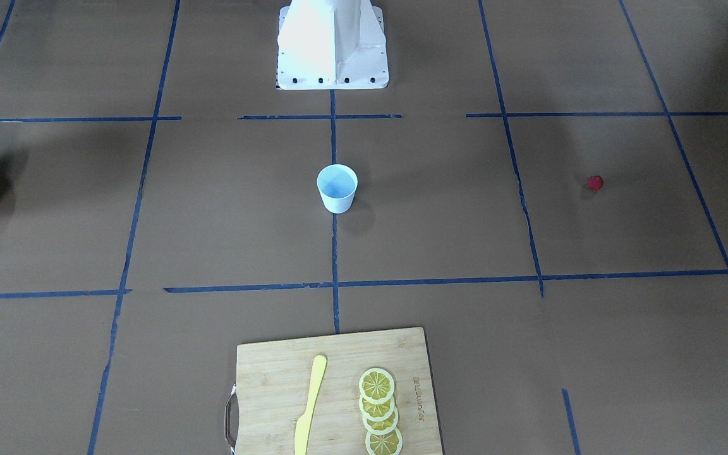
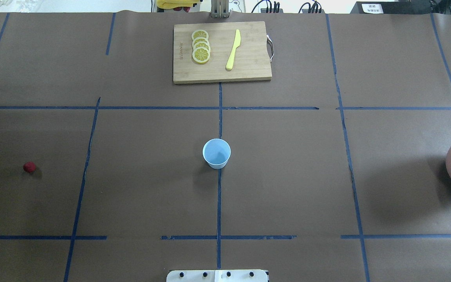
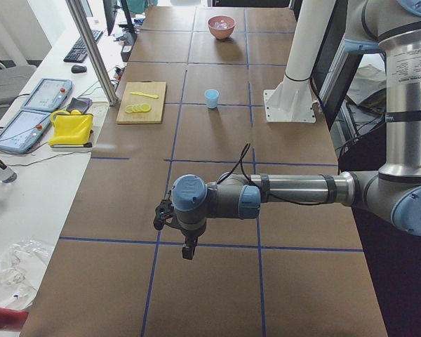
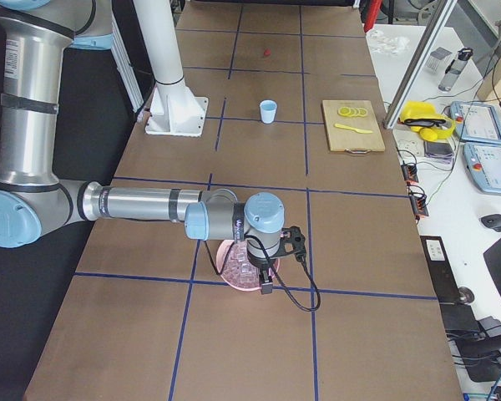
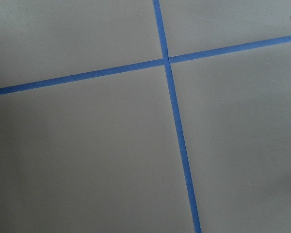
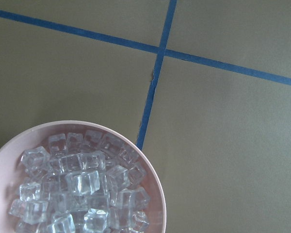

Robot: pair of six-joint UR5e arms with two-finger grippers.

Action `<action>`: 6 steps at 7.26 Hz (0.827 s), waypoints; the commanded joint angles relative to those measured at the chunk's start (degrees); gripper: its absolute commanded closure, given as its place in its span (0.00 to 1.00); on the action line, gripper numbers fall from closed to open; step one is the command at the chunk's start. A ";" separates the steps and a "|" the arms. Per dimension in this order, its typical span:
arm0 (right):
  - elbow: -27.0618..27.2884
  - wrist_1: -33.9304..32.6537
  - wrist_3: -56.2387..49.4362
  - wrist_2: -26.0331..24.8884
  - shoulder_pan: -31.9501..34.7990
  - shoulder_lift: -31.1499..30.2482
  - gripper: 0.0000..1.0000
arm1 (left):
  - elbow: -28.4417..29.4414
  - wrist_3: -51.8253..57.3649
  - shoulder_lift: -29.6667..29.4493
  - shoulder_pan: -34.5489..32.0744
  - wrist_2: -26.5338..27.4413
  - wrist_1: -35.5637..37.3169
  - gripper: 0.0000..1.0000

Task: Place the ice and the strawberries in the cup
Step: 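Grasp an ice cube from the pink bowl with the right gripper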

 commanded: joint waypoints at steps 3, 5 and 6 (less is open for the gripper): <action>3.78 0.15 1.23 0.00 -0.13 0.26 0.00 | 0.42 0.00 -0.09 0.00 -0.18 0.22 0.00; 5.21 4.50 1.14 0.26 -2.48 -0.52 0.00 | 0.51 -0.17 -0.09 0.00 -0.27 0.22 0.00; 4.86 8.89 1.49 -0.43 -7.20 -0.79 0.00 | 0.51 -0.18 0.00 0.00 -0.27 0.22 0.00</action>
